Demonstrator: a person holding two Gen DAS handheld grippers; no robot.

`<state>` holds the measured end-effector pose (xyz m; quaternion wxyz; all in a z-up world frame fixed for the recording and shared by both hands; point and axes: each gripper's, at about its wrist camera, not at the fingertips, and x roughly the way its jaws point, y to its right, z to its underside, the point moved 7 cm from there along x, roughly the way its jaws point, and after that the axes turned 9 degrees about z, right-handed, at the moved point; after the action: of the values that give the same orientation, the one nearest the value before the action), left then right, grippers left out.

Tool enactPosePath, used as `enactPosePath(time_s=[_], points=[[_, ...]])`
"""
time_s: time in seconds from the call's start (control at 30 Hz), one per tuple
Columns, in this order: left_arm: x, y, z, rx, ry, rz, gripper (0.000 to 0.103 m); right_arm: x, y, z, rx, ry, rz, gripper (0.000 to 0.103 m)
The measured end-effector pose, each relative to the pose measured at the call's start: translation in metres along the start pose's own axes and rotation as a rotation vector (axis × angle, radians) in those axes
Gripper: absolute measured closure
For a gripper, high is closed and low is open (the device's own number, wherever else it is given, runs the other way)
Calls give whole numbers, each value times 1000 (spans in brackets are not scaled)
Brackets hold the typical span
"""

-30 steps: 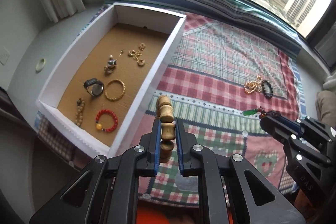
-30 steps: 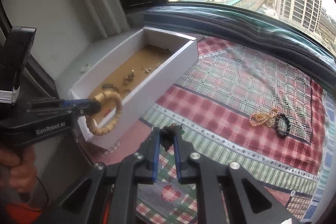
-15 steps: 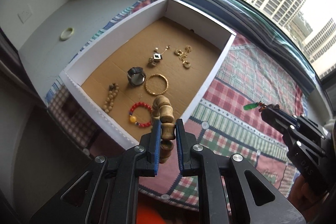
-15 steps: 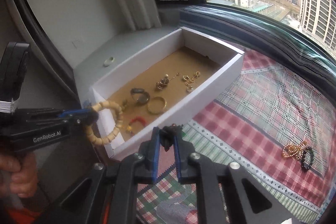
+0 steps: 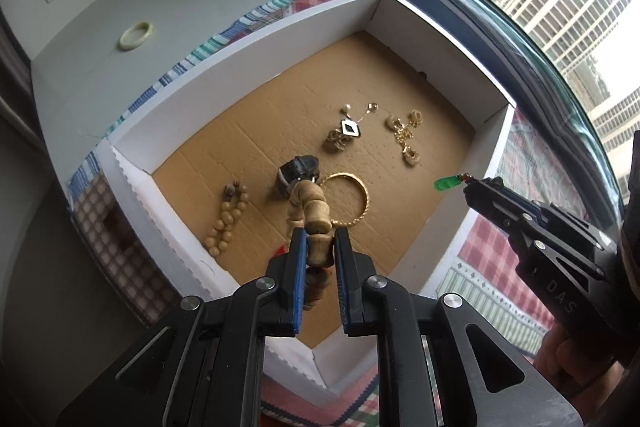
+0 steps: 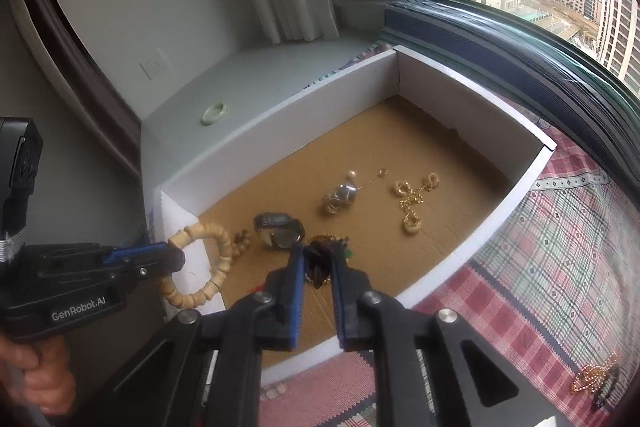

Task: Organize jewelry
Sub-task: 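Carry both items into the white box and open both tools, then withdraw both tools from the box toward the gold chain and black bracelet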

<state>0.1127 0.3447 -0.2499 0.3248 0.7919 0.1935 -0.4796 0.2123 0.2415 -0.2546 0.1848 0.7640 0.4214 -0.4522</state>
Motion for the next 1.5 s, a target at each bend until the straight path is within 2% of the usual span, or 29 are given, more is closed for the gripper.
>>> enactPosePath(time_s=[0.2, 0.23, 0.27, 0.3, 0.33, 0.37, 0.4, 0.6, 0.8, 0.97, 1.13, 1.3, 1.5], points=[[31, -19, -5, 11, 6, -52, 89, 40, 3, 1, 19, -44, 40, 88], [34, -22, -5, 10, 8, -63, 85, 44, 4, 2, 26, -47, 45, 88], [37, -24, -5, 6, 6, -67, 76, 47, 3, 3, 32, -52, 49, 87], [39, -29, -5, -4, 1, -73, 53, 49, 4, 4, 37, -58, 55, 77], [39, -32, -5, -16, 4, -83, 35, 50, 5, 4, 43, -57, 65, 68], [36, -34, -5, -27, 19, -86, 32, 48, 6, 5, 52, -47, 75, 54], [33, -35, -4, -30, 27, -81, 32, 44, 7, 5, 61, -33, 82, 51], [15, -17, 15, 11, 7, -61, 31, 6, 21, 12, 109, 12, 101, 51], [-3, 40, 47, 120, -17, -13, 29, -51, 61, 42, 188, 44, 137, 51], [2, 117, 79, 250, -54, 58, 26, -96, 116, 97, 280, 36, 227, 51], [33, 196, 114, 390, -137, 133, 26, -128, 184, 175, 419, -17, 332, 51], [57, 260, 141, 528, -183, 193, 26, -153, 237, 244, 571, -68, 423, 51], [74, 308, 167, 648, -224, 220, 26, -171, 273, 284, 681, -67, 471, 51]])
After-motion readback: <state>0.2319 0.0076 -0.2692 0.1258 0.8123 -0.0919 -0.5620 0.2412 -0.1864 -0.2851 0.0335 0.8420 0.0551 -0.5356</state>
